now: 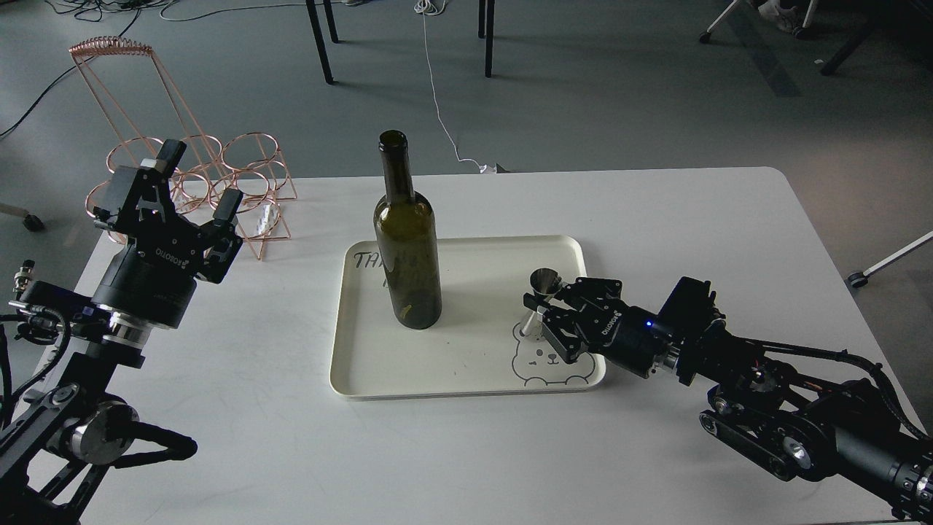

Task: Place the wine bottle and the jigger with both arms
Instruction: 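Grasp the jigger with the right gripper and lift it off the tray, then carry the jigger with the right gripper away from the tray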

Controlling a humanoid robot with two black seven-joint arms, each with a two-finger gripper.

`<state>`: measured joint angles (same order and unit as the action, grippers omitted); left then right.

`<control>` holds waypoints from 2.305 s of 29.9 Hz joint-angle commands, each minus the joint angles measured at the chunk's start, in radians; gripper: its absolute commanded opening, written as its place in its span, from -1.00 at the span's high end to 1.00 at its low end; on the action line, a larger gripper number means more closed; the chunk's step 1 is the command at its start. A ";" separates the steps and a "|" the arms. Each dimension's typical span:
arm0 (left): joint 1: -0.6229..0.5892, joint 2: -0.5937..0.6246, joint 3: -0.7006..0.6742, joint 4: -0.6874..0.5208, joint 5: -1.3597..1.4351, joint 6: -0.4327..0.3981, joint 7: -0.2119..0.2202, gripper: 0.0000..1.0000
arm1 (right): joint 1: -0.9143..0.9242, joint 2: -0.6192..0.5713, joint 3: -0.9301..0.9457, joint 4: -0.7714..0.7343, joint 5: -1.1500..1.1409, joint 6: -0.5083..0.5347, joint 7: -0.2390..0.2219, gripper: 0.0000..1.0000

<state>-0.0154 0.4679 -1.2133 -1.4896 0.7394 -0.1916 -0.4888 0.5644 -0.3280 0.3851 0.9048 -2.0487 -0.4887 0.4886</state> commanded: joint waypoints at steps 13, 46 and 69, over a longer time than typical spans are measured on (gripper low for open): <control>0.000 0.001 0.000 -0.001 0.000 0.000 0.000 -0.96 | 0.000 -0.088 0.158 0.100 0.091 0.000 0.000 0.72; -0.003 -0.003 0.006 -0.001 0.000 -0.006 0.000 -0.96 | -0.118 -0.243 0.169 -0.196 0.334 0.000 0.000 0.65; -0.003 -0.008 0.008 -0.001 0.000 -0.006 0.000 -0.96 | -0.109 -0.226 0.169 -0.236 0.335 0.000 0.000 -0.39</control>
<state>-0.0184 0.4602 -1.2051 -1.4911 0.7393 -0.1979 -0.4887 0.4552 -0.5491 0.5537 0.6636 -1.7135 -0.4887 0.4887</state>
